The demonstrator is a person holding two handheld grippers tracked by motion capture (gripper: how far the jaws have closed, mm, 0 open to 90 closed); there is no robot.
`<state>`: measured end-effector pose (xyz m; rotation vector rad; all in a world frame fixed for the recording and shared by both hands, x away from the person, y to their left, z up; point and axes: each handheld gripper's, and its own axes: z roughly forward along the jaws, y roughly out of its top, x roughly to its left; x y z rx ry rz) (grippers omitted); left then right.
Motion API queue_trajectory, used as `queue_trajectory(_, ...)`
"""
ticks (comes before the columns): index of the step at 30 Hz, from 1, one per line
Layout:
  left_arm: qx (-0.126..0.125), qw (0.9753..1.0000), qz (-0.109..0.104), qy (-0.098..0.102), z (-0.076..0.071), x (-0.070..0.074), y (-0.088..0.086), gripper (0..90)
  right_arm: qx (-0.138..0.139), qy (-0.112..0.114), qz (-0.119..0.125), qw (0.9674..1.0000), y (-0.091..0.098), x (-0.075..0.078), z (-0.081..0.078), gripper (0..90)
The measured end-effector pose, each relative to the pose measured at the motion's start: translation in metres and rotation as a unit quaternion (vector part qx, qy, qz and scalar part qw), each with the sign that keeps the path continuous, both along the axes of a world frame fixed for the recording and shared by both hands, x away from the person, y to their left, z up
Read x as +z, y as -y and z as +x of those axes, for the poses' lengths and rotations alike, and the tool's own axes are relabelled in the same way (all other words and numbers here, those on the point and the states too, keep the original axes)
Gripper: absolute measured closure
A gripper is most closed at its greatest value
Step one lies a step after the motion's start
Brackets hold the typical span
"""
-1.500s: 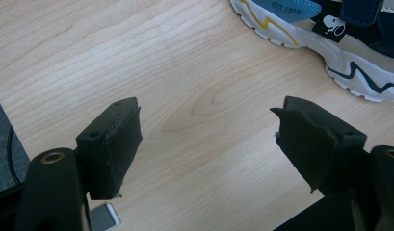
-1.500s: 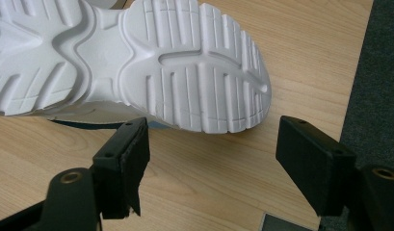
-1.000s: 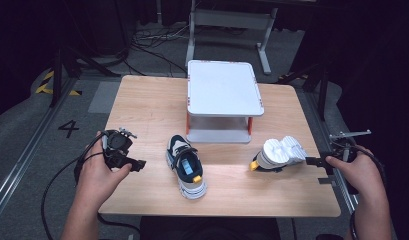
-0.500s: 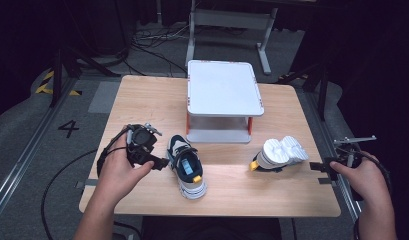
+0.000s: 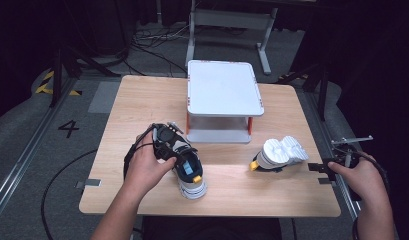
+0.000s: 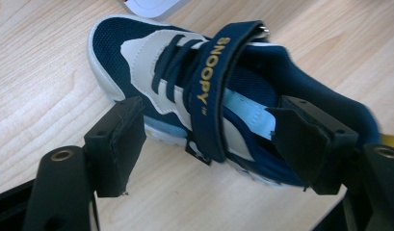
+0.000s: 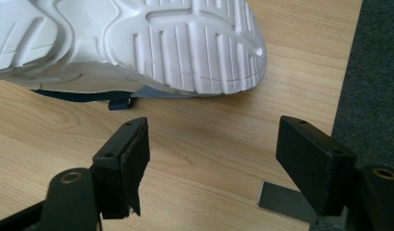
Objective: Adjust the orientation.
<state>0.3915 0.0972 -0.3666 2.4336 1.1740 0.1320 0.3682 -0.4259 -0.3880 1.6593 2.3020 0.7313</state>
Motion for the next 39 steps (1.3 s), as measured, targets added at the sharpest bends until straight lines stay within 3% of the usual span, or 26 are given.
queue_trajectory(5,0.008,0.9999,0.011,-0.003,0.015,-0.01,0.004,33.2,0.001,-0.006,0.0,1.0,-0.003,-0.002,0.001,28.5)
queue_trajectory(8,0.002,0.9997,0.015,-0.022,0.019,-0.017,0.009,38.2,0.001,-0.006,0.001,1.0,-0.003,-0.002,0.001,28.5)
queue_trajectory(10,-0.01,0.9995,0.018,-0.024,0.019,-0.019,0.015,46.3,0.001,-0.005,0.001,1.0,-0.002,-0.002,0.001,28.5)
queue_trajectory(12,-0.012,0.9992,0.035,-0.012,0.017,-0.019,0.02,54.3,0.0,-0.005,0.0,1.0,-0.001,-0.002,0.001,28.5)
queue_trajectory(15,-0.014,0.9993,0.036,0.005,0.014,-0.015,0.022,71.0,0.001,-0.006,0.002,1.0,-0.001,-0.002,0.001,28.5)
queue_trajectory(19,-0.018,0.9983,0.051,0.02,0.012,-0.013,0.028,73.9,0.001,-0.001,0.0,1.0,0.0,-0.001,0.0,28.5)
queue_trajectory(23,-0.044,0.9967,0.053,0.044,0.01,-0.006,0.035,74.6,-0.003,-0.003,0.0,1.0,0.002,-0.002,-0.003,28.5)
queue_trajectory(26,-0.091,0.9909,0.06,0.079,0.01,0.003,0.044,74.9,-0.009,-0.004,0.001,1.0,0.006,-0.002,-0.007,28.5)
queue_trajectory(31,-0.155,0.9783,0.074,0.116,0.017,0.011,0.058,75.0,-0.02,-0.004,0.001,0.9998,0.012,-0.002,-0.013,28.4)
queue_trajectory(34,-0.18,0.9725,0.073,0.129,0.024,0.012,0.064,75.0,-0.025,-0.004,0.002,0.9997,0.014,-0.002,-0.016,28.3)
queue_trajectory(39,-0.21,0.9659,0.073,0.133,0.036,0.01,0.076,75.0,-0.034,-0.007,0.002,0.9994,0.02,-0.004,-0.025,28.1)
